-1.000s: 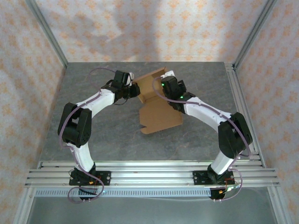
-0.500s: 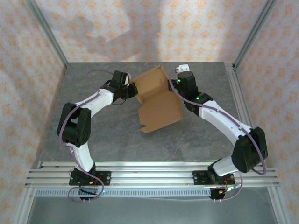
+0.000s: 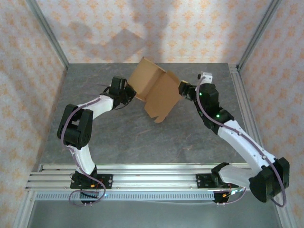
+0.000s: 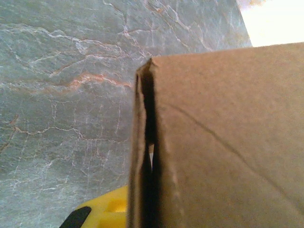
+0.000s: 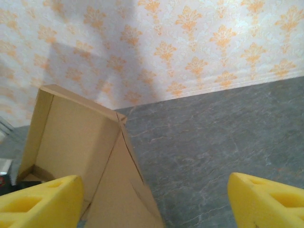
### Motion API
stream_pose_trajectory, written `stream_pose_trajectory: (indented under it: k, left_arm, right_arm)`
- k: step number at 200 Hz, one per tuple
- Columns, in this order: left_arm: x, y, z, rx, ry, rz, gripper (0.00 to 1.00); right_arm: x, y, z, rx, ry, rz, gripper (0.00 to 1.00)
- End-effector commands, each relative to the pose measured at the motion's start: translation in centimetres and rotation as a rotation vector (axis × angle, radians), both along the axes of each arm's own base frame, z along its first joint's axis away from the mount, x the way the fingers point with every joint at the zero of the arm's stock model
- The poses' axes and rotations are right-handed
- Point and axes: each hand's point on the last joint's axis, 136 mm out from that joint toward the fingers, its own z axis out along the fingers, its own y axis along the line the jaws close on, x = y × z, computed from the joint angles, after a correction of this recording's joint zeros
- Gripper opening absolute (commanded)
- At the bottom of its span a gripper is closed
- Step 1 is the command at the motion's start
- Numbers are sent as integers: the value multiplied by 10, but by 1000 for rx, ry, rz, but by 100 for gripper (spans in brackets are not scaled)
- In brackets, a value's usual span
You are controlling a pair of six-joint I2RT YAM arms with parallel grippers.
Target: Fold the paper box
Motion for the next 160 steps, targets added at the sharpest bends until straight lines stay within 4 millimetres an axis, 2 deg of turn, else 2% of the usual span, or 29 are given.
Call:
stream_pose_trajectory:
  k: [1,25,61,86,108,123,139,150,160]
  left_arm:
    - [16,3,29,-121,-70,135,0]
    - [18,-4,32,-155,-71,142,0]
    - [17,-14,34,-140,-56,127,0]
    - [18,-22,35,-166,-49,119,0]
    - [16,-24,34,-155,-35,118,0]
    - [14,-23,33,-130,-19,116,0]
    - [12,-21,29,-109,-10,120,0]
    - [10,-18,27,-93,-7,123,10]
    - [10,-16,28,-75,-13,122,28]
  right_arm:
    - [-4,10,-10,192,10,25,81]
    - [-2,22,-35,240,47,32,81]
    - [14,60,-55,272,81,103,81]
    - [29,79,-69,322,103,137,74]
    - [38,91,-73,355,119,160,49]
    - [41,94,-74,349,131,159,22]
    - [42,92,-76,321,154,141,2]
    - [43,88,-78,292,175,118,0]
    - [43,84,-81,260,200,98,0]
